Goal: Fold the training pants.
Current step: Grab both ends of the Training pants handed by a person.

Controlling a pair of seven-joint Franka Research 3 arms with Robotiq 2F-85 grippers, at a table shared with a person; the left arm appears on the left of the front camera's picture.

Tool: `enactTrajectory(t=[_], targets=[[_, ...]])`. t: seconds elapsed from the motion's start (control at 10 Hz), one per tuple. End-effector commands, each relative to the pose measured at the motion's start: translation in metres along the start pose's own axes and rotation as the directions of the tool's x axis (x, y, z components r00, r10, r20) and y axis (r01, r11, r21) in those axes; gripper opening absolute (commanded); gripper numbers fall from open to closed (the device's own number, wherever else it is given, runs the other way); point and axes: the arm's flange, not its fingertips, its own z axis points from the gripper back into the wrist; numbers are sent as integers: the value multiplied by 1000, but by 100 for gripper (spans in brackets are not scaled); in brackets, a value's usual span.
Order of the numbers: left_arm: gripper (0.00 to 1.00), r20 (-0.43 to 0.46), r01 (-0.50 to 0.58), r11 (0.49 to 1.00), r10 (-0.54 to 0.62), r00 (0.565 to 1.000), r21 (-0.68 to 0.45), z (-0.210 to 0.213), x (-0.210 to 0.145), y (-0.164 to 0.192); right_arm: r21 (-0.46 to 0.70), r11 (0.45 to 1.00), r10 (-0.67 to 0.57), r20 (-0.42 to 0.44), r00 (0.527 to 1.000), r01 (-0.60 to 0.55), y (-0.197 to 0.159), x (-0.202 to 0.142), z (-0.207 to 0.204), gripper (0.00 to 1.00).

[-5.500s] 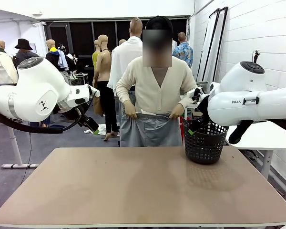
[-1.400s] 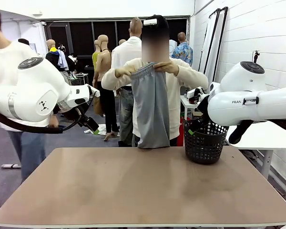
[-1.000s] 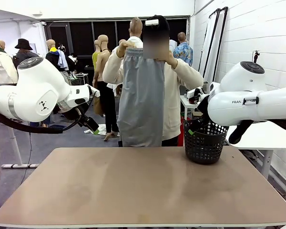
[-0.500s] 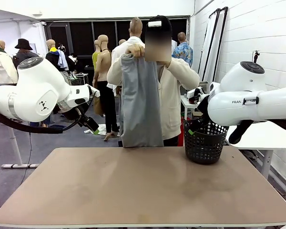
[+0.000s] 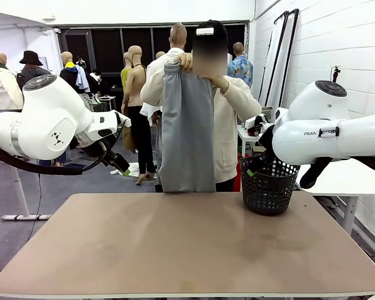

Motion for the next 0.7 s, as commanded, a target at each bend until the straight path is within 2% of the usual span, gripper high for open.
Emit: enactTrajectory(t=[0.0, 0.6], targets=[[100, -1, -1, 1000, 1, 1000, -2, 0, 0, 0, 8, 1000, 1, 1, 1000, -1, 0, -1, -1, 100], [100, -1, -1, 1000, 1, 1000, -2, 0, 0, 0, 8, 1000, 1, 1, 1000, -1, 0, -1, -1, 100]])
